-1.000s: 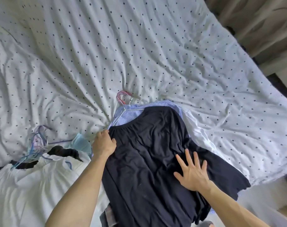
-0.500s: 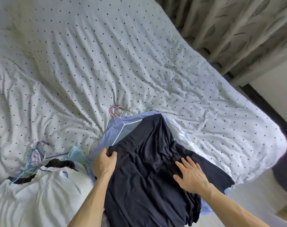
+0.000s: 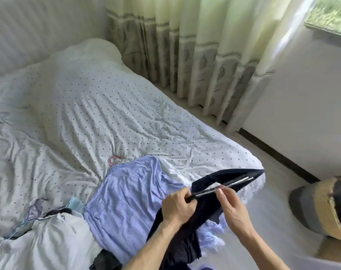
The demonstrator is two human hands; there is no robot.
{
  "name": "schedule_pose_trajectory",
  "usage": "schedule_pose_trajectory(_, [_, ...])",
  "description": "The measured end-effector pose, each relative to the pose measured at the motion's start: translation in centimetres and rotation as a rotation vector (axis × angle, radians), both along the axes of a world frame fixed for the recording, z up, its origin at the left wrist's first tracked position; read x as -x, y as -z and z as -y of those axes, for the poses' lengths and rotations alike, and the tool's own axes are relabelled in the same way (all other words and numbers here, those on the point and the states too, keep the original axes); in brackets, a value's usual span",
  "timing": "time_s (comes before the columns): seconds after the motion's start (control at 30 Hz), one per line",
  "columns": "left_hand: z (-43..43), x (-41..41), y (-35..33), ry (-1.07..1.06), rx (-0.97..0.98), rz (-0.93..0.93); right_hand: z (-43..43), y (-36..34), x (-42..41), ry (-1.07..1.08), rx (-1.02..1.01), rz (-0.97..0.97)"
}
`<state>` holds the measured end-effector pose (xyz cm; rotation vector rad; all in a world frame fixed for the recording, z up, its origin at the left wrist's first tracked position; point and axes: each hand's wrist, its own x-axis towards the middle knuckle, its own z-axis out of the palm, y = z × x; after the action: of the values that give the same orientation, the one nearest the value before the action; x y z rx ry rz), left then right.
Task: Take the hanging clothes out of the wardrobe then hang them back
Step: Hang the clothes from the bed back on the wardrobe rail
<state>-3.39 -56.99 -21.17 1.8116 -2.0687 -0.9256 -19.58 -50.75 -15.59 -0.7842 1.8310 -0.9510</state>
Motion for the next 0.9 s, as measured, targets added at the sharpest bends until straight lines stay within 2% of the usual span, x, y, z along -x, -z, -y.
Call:
schedule_pose_trajectory(0.2, [-8.4, 14.4, -5.4, 0.477, 0.215, -0.015, -13.6, -5.3, 9.4, 0.643, 0.230, 0.176])
schedule_pose_trajectory(0.33, [-13.8, 21.8, -7.5, 0.761, 0.209, -0.040, -22.5, -6.7, 13.3, 0.877, 0.309, 0.140])
schedule_pose_trajectory(0.47, [-19.5, 28.8, -9.1, 1.062, 0.003, -0.096, -30.0, -7.6, 17.2, 1.063, 0.312, 0.007])
schedule_pose_trajectory(0.63, [-24.8, 36.9, -13.0, 1.325, -0.389, -0.182, -37.2, -8.5, 21.1, 1.233, 0.255, -0.123])
schedule_pose_trajectory(0.9, [-35.6, 48.6, -23.7, 1.772, -0.602, -0.300, -45.6, -12.6, 24.9, 1.164, -0.136, -0.283])
